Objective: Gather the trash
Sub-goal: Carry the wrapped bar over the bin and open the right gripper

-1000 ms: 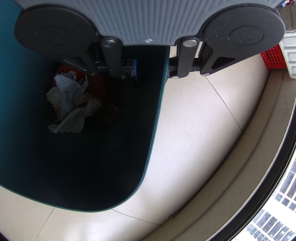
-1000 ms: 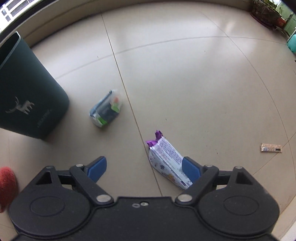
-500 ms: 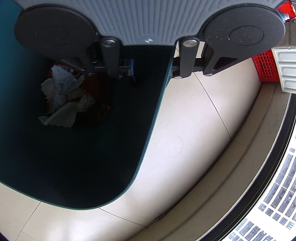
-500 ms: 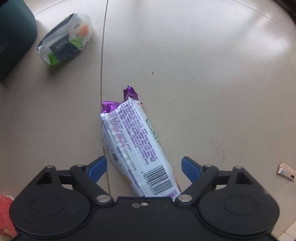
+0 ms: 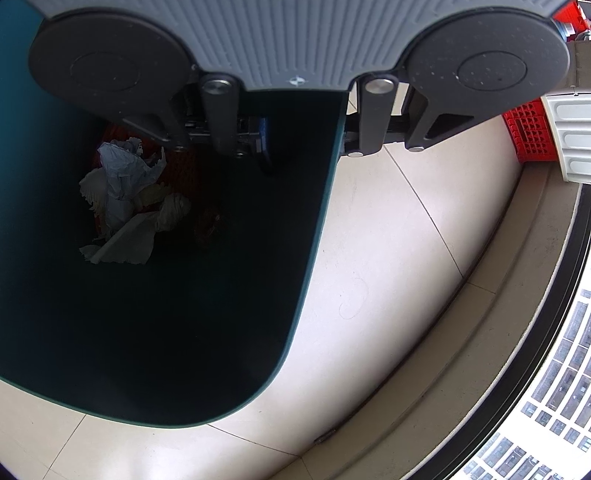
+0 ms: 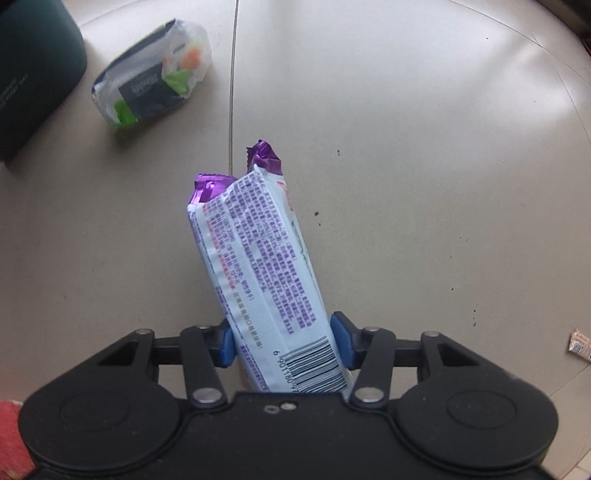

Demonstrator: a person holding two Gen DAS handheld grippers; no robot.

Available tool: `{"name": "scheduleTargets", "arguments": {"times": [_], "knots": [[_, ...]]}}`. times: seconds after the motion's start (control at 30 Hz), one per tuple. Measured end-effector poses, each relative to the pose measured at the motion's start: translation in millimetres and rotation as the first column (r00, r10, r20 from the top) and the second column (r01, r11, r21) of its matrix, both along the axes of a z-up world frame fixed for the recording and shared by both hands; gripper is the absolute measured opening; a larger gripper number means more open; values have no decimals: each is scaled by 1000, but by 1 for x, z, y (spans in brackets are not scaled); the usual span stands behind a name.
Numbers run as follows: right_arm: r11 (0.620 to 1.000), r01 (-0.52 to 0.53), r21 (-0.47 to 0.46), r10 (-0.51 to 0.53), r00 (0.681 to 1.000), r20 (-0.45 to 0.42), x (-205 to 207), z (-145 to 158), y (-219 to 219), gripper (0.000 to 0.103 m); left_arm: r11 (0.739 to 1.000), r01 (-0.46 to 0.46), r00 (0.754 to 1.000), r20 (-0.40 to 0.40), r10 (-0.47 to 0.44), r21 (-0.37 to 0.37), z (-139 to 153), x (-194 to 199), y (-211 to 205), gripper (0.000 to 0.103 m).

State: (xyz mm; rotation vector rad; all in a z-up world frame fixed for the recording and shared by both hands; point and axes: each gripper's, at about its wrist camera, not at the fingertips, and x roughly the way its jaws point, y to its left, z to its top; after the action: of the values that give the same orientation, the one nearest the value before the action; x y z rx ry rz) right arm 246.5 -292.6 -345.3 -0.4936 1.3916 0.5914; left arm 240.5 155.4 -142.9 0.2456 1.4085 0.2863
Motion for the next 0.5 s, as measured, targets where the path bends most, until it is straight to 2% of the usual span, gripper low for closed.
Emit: {"name": "scheduleTargets", "arguments": {"times": [0.13, 0.27, 0.4, 0.5], "knots": [[984, 104, 146, -109, 994, 30, -7, 59, 26, 50, 999, 24, 1000, 14, -23, -28, 2, -3, 5, 25], [938, 177, 298, -188, 982, 8, -16, 135, 64, 50, 997, 50, 998, 26, -48, -58, 5, -4, 5, 25], [899, 163, 406, -178, 984, -1, -22, 208, 113, 50, 992, 54, 998, 42, -50, -111, 8, -8, 14, 25], [872, 145, 467, -161, 987, -6, -30, 250, 148, 50, 987, 55, 998, 51, -48, -149, 11, -9, 19, 25]]}}
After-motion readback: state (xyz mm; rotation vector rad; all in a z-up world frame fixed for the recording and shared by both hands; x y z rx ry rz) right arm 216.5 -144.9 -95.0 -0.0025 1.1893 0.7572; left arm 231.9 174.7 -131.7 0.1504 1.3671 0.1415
